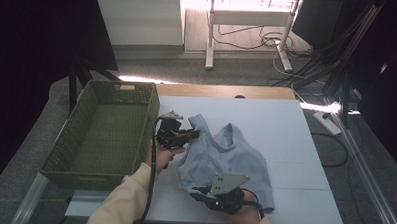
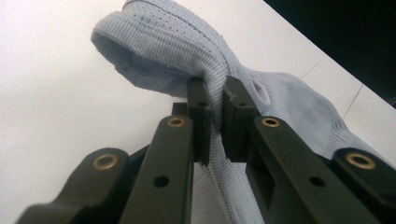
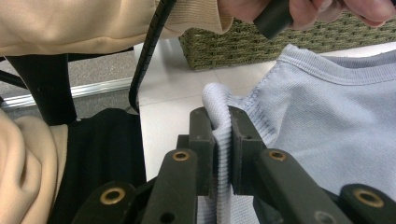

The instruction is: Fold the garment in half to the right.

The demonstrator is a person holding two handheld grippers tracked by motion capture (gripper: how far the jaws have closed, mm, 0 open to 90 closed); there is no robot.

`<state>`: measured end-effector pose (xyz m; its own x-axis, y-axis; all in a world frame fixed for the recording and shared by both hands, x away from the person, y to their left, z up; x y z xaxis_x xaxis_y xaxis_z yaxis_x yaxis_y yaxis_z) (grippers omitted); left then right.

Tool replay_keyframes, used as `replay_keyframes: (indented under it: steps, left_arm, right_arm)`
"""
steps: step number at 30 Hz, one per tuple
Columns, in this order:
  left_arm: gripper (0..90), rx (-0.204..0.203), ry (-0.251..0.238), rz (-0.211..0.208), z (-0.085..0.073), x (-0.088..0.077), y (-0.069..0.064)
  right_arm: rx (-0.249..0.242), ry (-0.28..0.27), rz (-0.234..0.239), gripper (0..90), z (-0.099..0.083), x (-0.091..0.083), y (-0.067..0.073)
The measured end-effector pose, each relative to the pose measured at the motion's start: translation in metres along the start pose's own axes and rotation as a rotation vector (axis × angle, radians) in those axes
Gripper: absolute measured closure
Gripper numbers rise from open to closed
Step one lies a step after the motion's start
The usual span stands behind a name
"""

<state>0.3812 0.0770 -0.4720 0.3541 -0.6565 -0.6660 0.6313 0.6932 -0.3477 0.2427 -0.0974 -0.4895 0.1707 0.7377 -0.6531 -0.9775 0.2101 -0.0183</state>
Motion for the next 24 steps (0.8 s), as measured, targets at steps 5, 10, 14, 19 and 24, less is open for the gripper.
replay_keyframes:
  steps: [5, 10, 14, 19, 24]
  left_arm:
    - [82.5, -0.005, -0.018, 0.021, 0.006, -0.011, 0.0]
    - [82.5, -0.004, -0.034, 0.024, 0.009, -0.025, 0.0]
    - [82.4, -0.009, -0.019, 0.029, 0.004, -0.022, 0.002]
    - [82.4, -0.025, -0.011, 0.026, 0.0, -0.016, 0.005]
    - [82.4, -0.028, -0.016, 0.034, 0.001, -0.015, 0.005]
  right_arm:
    - [-0.011, -0.012, 0.003, 81.6, 0.006, 0.004, 0.002]
    - [-0.035, -0.085, -0.004, 81.6, 0.024, -0.002, 0.006]
    - [-0.02, -0.074, -0.002, 81.6, 0.017, -0.001, 0.005]
    - [-0.006, -0.064, -0.001, 81.6, 0.013, 0.0, 0.003]
    - [-0.008, -0.056, 0.002, 81.6, 0.011, 0.003, 0.003]
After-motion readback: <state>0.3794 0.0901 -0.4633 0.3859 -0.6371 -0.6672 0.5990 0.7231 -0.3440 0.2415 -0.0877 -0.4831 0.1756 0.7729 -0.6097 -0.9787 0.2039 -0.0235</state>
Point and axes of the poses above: each handheld gripper's, and its own axes: x roughly forward along the jaws, z roughly out of its top, y roughly to its left, the point moved 3 cm from there along x, roughly forward along the jaws, and after that the axes turned 9 degrees about y, right-handed, at the moved point
